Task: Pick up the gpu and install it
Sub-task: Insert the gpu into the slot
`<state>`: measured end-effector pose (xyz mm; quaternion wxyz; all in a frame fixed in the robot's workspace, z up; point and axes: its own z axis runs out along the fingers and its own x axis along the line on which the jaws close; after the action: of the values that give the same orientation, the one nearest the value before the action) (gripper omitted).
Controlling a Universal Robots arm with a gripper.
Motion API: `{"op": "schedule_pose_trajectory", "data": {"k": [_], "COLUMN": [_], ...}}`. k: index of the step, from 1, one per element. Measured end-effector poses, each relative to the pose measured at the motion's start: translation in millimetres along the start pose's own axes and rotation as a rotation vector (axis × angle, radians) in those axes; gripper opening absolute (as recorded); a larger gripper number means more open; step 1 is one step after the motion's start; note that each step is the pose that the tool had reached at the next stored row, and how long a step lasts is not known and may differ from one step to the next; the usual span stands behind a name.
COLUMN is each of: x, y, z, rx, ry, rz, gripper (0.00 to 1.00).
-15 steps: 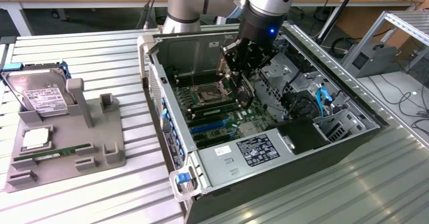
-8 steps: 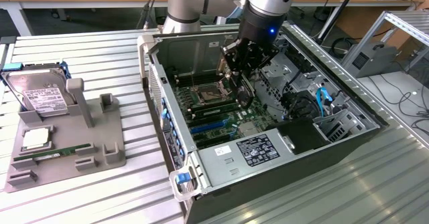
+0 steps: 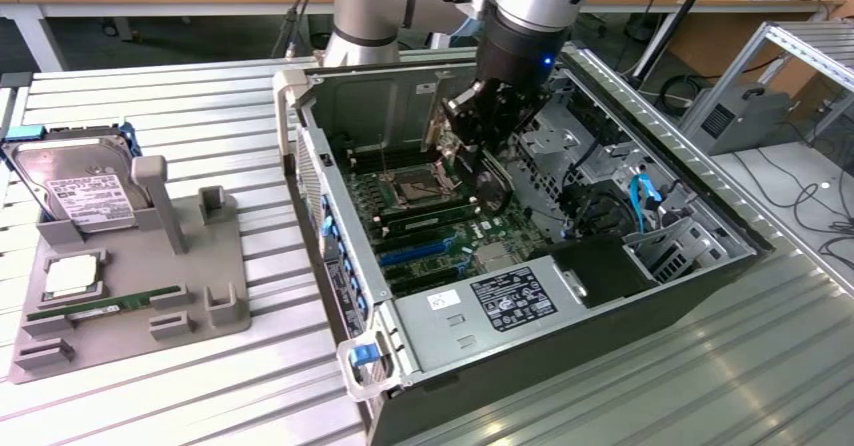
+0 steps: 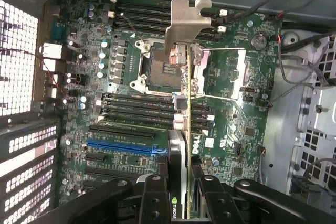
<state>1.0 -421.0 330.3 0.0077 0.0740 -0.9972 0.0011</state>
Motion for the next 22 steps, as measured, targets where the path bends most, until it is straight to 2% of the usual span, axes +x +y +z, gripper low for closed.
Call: {"op": "schedule_pose_trajectory", "data": {"k": [3, 9, 13, 22], "x": [-0.1, 0.0, 0.0, 0.0], "y": [0.0, 0.0, 0.0, 0.0], "z": [0.0, 0.0, 0.1, 0.1], "rx": [0.0009, 0.002, 0.0032, 0.0047], "ry": [-0.0001, -0.0001, -0.0002, -0.0003], "rz": [-0.062, -0.125, -0.204, -0.304], "gripper": [0.27, 0.27, 0.27, 0.27]}}
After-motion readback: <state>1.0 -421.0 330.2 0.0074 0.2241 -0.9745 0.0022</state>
